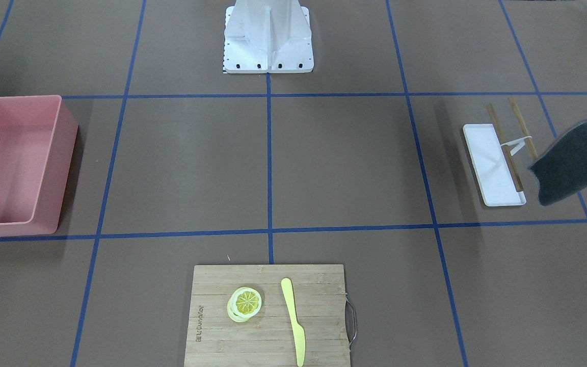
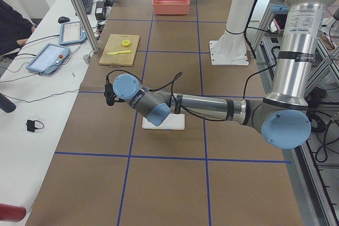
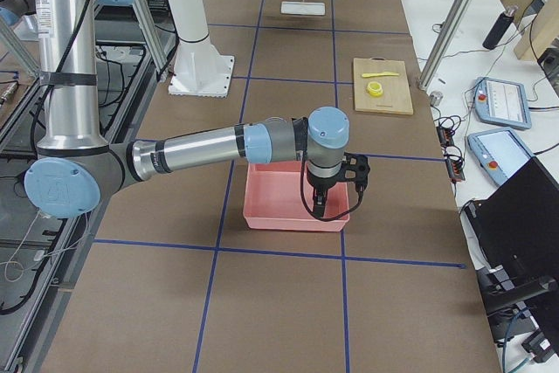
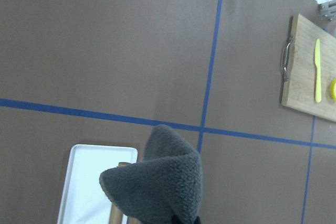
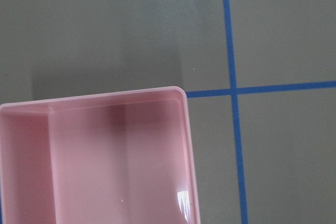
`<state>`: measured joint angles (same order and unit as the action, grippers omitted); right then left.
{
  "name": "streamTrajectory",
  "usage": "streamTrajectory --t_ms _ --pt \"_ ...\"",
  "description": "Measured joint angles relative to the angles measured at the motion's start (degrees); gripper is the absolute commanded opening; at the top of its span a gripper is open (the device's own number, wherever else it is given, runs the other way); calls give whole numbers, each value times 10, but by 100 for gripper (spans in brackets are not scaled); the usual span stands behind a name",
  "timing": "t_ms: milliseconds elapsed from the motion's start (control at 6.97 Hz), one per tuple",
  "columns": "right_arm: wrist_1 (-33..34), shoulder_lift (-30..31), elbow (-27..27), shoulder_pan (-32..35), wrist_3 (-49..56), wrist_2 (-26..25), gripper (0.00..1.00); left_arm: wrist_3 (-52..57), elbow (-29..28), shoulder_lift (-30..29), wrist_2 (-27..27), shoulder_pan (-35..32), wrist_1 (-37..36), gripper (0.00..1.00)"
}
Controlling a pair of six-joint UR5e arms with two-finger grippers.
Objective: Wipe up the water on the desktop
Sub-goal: 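Lift the gray towel toward the cutting board while the right arm reaches in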
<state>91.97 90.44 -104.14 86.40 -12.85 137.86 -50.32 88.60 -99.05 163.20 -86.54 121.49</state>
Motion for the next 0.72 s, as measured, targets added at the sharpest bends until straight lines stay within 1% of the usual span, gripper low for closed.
streamTrajectory --t_ms 287,430,717 --pt "-102 -12 -4 -28 -14 14 100 -115 2 -59 0 -1 -10 0" --pt "-124 -40 -7 -42 -29 17 100 -187 1 -93 -6 1 -11 0" --pt "-136 -116 -18 -97 -49 15 100 -335 2 -158 -47 27 -12 0"
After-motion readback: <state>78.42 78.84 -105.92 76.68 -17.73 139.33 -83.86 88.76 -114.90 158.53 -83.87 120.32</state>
